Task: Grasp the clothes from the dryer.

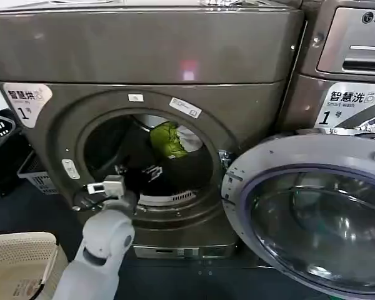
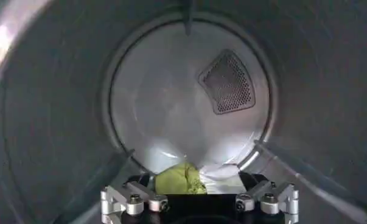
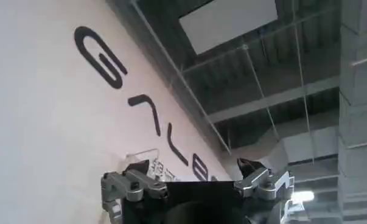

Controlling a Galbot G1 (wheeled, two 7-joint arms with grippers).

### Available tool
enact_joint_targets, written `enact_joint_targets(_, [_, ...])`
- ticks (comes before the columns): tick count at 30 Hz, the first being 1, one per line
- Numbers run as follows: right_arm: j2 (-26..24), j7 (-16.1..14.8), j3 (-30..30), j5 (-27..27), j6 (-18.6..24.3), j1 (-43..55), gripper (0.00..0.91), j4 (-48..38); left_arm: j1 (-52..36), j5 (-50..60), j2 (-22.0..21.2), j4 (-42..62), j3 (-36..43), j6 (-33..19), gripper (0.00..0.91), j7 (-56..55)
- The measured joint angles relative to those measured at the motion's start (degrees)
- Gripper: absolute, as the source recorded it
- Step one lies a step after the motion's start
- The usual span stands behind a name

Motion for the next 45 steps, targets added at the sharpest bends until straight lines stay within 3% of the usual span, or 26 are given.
enact_joint_targets(30, [-0.94,-1.00,-0.98,0.55,0.54,1.90,0.907,-0.30,-21.99,2.48,-6.54,39.30,1.57,-10.14,0.907,4.56])
enact_joint_targets(45, [-1.01,-1.35,-1.71,0.67,0.54,2.53,0.907,-0.05,-31.03,10.61,-5.66,56.44,4.38,-9.52,0.907,21.05])
